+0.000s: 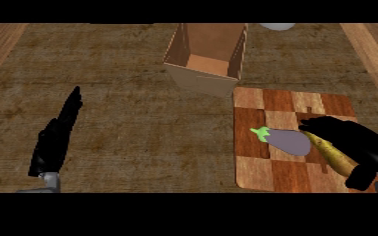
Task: Pick the pear from the cutting board and place it in the cardboard box
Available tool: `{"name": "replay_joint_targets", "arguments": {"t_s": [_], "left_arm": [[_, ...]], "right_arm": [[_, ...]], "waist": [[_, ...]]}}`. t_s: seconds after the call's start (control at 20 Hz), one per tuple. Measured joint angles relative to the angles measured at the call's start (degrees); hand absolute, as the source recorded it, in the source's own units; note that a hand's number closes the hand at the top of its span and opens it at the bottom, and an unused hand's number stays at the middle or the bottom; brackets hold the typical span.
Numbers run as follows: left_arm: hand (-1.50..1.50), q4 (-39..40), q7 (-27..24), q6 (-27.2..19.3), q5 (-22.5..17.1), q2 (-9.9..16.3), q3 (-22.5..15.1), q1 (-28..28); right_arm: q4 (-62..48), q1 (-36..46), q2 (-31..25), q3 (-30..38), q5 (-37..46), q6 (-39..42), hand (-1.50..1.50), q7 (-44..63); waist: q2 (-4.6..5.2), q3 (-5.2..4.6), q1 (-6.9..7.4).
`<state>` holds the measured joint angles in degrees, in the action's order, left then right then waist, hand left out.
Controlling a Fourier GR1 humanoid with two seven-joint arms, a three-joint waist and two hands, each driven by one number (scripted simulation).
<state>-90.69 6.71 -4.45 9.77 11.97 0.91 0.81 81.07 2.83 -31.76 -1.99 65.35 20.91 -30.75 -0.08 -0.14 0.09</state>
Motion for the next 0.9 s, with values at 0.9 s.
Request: {"name": "replay_joint_targets", "arguments": {"t_s": [0.9], "left_arm": [[0.00, 1.3, -1.4, 1.8, 1.2, -1.4, 0.2, -1.3]], "right_arm": [[-14.0, 16.2, 3.2, 6.1, 1.1, -11.5, 1.50, -5.4]], "waist": [[0.70, 0.15, 2.18]]}}
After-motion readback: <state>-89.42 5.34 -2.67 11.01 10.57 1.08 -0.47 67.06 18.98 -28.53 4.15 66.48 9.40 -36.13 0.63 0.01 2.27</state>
